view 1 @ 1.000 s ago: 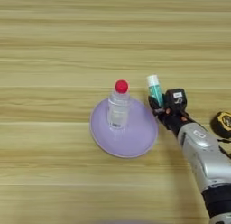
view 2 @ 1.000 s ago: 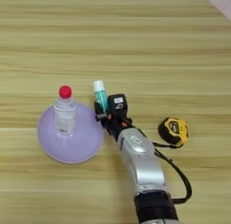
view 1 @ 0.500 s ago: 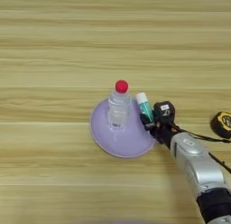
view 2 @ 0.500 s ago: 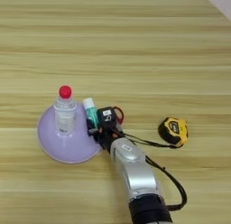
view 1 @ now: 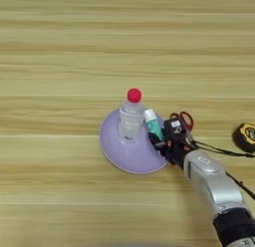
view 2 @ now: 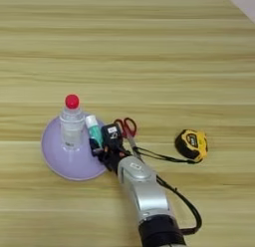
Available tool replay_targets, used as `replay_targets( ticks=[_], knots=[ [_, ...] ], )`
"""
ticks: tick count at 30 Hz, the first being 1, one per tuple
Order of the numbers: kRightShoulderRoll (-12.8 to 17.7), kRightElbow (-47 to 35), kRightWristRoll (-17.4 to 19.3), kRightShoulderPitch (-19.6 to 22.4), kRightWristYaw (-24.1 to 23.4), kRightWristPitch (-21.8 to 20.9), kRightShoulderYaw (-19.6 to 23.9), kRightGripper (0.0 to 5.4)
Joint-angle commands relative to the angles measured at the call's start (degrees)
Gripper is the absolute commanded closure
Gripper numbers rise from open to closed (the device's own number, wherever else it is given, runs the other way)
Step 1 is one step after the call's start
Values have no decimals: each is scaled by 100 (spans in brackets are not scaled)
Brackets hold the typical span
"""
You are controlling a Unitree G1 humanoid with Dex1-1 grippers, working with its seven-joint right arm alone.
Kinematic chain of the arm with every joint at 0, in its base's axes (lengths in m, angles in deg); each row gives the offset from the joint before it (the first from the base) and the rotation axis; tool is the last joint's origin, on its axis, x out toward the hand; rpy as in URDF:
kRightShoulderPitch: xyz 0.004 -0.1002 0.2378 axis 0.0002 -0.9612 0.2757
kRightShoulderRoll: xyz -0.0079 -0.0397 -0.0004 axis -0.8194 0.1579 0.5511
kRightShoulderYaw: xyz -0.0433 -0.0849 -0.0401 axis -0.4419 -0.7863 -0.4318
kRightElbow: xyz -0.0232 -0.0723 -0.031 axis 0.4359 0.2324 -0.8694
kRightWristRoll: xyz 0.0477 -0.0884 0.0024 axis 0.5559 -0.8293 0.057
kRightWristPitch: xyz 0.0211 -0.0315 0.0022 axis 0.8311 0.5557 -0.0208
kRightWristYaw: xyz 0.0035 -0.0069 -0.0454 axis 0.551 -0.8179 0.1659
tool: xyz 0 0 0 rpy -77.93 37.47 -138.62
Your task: Move the objects on the table
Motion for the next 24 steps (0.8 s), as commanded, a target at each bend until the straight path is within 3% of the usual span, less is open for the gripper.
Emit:
replay_targets(
  ticks=[1, 24],
  knots=[
    [-22, -153, 153, 425, 36, 23, 92, 374],
    [67, 271, -37, 549, -29, -10, 34, 374]
  ],
)
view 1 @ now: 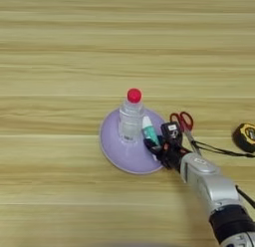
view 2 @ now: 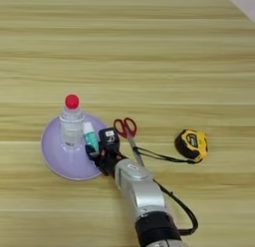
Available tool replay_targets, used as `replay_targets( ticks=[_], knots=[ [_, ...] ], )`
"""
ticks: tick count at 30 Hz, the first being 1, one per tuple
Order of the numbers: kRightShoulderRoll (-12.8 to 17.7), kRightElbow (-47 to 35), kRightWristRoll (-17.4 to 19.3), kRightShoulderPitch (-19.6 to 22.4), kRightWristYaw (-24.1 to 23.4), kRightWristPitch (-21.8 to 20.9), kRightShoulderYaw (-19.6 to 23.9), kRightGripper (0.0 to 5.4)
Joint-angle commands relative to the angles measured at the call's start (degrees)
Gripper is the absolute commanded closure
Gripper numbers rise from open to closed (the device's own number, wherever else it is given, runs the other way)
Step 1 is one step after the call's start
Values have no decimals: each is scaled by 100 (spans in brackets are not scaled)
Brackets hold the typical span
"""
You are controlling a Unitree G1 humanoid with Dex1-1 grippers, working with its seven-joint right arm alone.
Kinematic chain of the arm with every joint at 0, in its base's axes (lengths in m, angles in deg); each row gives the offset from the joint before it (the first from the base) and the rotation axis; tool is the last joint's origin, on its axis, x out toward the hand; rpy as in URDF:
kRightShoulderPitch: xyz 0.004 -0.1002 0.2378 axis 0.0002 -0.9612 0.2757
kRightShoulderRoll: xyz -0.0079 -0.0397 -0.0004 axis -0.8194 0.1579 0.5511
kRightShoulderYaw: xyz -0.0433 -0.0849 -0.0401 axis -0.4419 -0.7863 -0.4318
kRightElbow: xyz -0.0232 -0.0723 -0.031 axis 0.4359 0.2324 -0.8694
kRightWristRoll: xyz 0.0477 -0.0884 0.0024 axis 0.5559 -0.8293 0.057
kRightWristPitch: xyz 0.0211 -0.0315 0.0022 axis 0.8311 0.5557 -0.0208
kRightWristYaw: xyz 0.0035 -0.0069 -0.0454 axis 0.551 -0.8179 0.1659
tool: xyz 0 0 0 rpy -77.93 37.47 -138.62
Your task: Move the objects on the table
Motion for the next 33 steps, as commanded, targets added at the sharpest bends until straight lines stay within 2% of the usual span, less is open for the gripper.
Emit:
replay_targets(
  ticks=[1, 28, 29, 33],
  knots=[
    [106, -134, -88, 368, -45, -167, 4, 374],
    [155, -221, -173, 324, -47, -222, 98, 374],
    [155, -223, -174, 323, -48, -222, 98, 338],
    [159, -228, -175, 319, -57, -231, 100, 292]
  ],
)
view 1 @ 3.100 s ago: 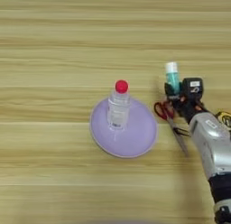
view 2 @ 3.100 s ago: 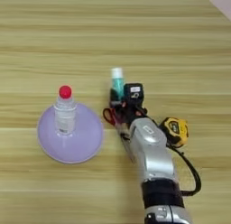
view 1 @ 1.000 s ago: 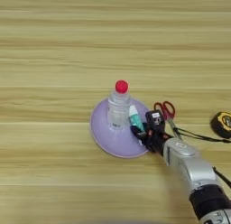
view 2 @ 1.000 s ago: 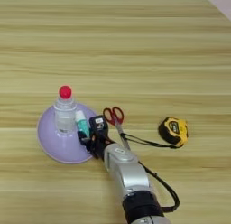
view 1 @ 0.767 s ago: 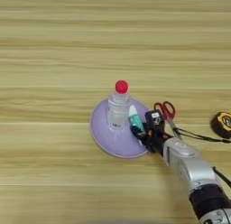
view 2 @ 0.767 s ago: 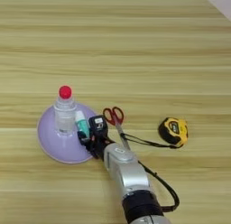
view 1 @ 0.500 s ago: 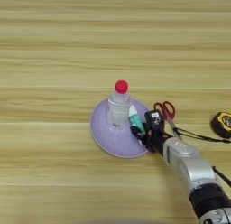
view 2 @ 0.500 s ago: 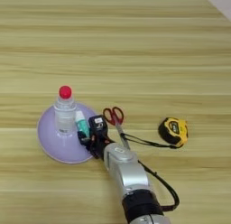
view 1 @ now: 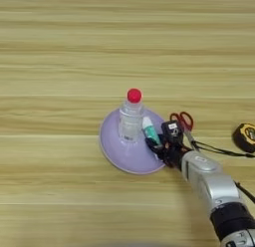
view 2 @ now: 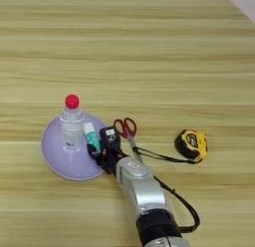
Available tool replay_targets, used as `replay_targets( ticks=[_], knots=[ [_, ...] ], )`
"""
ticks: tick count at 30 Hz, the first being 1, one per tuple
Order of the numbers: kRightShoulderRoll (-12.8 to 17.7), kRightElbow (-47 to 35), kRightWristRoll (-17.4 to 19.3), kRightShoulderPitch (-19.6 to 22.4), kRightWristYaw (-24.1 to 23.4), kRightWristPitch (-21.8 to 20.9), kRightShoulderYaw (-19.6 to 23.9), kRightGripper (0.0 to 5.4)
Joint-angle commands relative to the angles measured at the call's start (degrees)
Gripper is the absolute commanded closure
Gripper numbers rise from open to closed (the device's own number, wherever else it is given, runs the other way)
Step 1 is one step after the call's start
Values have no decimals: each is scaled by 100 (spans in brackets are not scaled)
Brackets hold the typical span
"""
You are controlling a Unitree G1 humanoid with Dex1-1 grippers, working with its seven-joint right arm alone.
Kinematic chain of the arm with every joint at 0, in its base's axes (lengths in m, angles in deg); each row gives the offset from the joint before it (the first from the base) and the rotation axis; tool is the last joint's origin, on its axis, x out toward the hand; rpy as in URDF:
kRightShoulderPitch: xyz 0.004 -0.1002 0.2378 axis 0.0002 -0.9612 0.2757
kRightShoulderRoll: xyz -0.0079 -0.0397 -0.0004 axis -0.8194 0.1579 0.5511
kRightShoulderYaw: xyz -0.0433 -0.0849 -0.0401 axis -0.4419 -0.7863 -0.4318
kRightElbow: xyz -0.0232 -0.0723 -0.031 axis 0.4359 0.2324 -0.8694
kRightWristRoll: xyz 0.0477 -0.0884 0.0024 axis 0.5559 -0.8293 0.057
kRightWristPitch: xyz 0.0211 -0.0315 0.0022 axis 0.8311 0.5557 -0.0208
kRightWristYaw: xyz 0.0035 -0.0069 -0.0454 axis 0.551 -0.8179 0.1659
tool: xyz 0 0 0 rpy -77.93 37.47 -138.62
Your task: Move the objects on the table
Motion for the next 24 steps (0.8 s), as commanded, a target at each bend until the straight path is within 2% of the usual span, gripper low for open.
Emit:
replay_targets(
  ticks=[1, 13, 24],
  knots=[
    [94, -283, 19, 263, -58, -183, 85, 286],
    [110, -372, 39, 248, -119, -207, 161, 169],
    [213, -393, -67, 304, -299, -460, 259, 59]
  ],
)
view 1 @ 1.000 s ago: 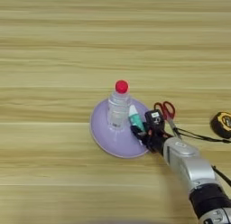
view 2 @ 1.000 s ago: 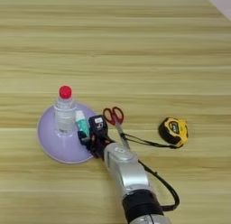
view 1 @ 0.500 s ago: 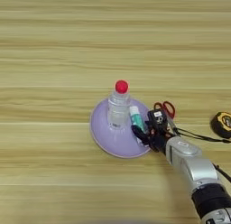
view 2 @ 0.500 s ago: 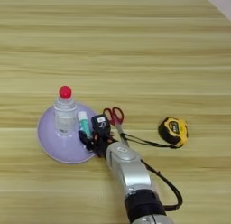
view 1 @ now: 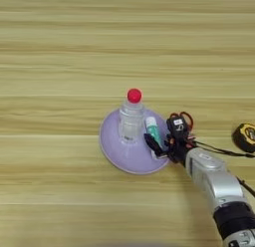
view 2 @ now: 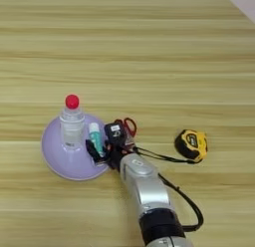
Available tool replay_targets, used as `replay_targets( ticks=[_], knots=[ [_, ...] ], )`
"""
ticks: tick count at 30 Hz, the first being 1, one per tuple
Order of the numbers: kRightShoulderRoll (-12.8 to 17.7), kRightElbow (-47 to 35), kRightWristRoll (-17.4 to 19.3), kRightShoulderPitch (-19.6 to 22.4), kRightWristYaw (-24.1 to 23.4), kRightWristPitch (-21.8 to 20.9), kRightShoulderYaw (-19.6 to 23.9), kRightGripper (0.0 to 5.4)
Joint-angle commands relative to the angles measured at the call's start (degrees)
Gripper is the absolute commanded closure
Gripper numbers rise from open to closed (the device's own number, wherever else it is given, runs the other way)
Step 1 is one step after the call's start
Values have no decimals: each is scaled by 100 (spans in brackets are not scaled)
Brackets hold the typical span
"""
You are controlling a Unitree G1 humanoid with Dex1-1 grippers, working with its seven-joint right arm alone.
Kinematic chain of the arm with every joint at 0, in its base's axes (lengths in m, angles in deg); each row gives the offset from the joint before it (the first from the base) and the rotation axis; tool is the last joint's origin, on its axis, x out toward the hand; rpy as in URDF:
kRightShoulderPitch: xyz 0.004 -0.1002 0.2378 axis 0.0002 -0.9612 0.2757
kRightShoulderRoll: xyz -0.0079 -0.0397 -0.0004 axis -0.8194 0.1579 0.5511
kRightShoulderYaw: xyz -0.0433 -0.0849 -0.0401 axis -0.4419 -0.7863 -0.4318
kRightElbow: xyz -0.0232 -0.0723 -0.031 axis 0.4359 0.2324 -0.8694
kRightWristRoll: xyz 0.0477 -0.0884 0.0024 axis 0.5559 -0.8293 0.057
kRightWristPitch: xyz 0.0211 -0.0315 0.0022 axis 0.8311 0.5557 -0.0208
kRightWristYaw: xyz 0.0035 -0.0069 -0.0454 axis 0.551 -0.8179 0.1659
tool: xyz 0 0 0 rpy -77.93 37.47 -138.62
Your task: Move the objects on the table
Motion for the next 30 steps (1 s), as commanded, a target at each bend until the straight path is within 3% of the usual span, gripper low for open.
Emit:
replay_targets(
  ticks=[1, 7, 19, 30],
  knots=[
    [151, -254, -28, 316, -128, -266, 118, 53],
    [252, -217, -2, 384, -191, -317, 255, 3],
    [407, -331, -11, 440, -337, -402, 492, 3],
    [653, -92, -176, 735, -765, -693, 801, 3]
  ],
)
